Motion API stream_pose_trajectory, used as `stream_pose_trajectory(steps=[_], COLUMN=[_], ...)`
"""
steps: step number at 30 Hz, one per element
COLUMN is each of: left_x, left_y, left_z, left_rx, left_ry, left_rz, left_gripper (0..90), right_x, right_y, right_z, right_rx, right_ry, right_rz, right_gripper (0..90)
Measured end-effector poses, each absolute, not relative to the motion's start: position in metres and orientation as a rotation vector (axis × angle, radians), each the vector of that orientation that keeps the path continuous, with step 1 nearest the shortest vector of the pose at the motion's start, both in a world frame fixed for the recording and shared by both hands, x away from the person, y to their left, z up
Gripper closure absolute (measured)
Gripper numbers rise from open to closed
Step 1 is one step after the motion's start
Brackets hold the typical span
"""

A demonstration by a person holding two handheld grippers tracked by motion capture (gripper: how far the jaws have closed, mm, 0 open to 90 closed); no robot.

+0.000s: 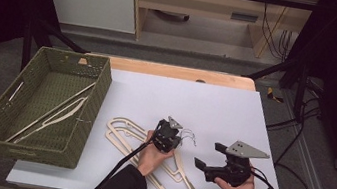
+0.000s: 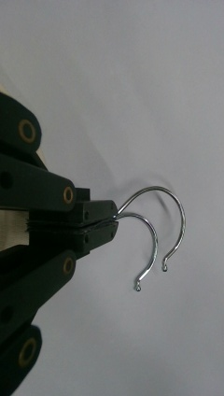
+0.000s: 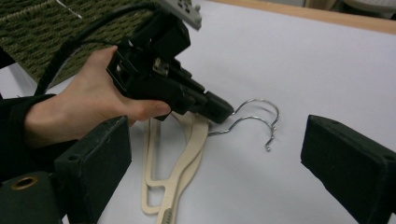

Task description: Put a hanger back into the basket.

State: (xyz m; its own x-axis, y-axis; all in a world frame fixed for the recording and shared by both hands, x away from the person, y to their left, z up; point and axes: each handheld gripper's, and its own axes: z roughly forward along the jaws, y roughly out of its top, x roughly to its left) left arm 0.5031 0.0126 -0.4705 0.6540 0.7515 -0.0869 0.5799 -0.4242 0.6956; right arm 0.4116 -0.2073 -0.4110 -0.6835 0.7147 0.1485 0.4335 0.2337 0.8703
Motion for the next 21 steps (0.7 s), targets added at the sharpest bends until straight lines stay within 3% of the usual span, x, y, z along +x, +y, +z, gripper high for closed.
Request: stream_pose_trajectory(steps=[21], left_x=[0.472], left_y=[0.039], left_z=[-0.432], left_rx=[2.017], left_ry=[0.916], left_rz=[0.415], left_gripper=[88.8], right_x=[0.431], right_y=[-0.164], right_z=[-0.445], right_rx=[1.127], right_ry=[2.383], right_rz=[1.461], right_gripper=[28.8])
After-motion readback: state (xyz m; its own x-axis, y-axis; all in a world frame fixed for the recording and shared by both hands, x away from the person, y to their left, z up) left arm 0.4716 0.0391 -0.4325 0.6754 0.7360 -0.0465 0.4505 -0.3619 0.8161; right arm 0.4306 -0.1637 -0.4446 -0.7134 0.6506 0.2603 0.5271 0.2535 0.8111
